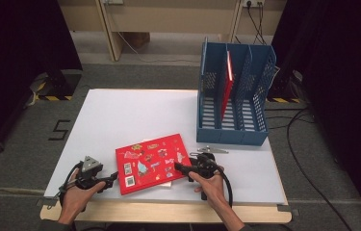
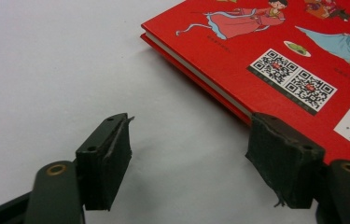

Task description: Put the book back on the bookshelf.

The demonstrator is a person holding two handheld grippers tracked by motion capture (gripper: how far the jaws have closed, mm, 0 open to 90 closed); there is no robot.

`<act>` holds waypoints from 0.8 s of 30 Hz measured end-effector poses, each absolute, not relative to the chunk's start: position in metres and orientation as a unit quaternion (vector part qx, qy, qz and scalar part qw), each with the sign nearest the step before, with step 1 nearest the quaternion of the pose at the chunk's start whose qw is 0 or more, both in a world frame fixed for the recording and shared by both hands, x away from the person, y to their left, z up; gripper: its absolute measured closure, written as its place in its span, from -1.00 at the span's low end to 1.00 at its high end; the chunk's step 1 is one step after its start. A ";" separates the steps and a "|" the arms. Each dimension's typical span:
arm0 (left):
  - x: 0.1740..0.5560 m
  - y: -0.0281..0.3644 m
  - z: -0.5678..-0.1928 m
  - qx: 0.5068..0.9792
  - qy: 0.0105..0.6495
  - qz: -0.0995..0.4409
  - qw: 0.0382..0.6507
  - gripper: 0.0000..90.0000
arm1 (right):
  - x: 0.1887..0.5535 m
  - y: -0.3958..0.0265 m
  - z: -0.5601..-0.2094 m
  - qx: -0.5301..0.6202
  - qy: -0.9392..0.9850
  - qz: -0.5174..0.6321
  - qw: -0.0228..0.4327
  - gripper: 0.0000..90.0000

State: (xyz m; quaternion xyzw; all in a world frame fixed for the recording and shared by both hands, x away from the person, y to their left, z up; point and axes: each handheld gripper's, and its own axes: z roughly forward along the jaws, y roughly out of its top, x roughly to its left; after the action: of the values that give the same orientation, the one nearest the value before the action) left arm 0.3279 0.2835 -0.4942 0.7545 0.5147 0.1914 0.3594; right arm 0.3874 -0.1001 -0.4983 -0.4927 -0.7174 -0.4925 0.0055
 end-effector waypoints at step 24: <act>0.324 0.269 -0.494 0.771 0.488 0.207 0.353 -0.38 | 0.380 -0.071 -0.441 -0.441 -0.655 -0.614 0.018 0.31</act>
State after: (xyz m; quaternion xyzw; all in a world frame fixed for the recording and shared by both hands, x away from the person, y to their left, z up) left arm 0.3238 0.2686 -0.4940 0.7707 0.4883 0.2072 0.3531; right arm 0.3797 -0.0708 -0.4406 -0.4407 -0.6545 -0.6140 0.0183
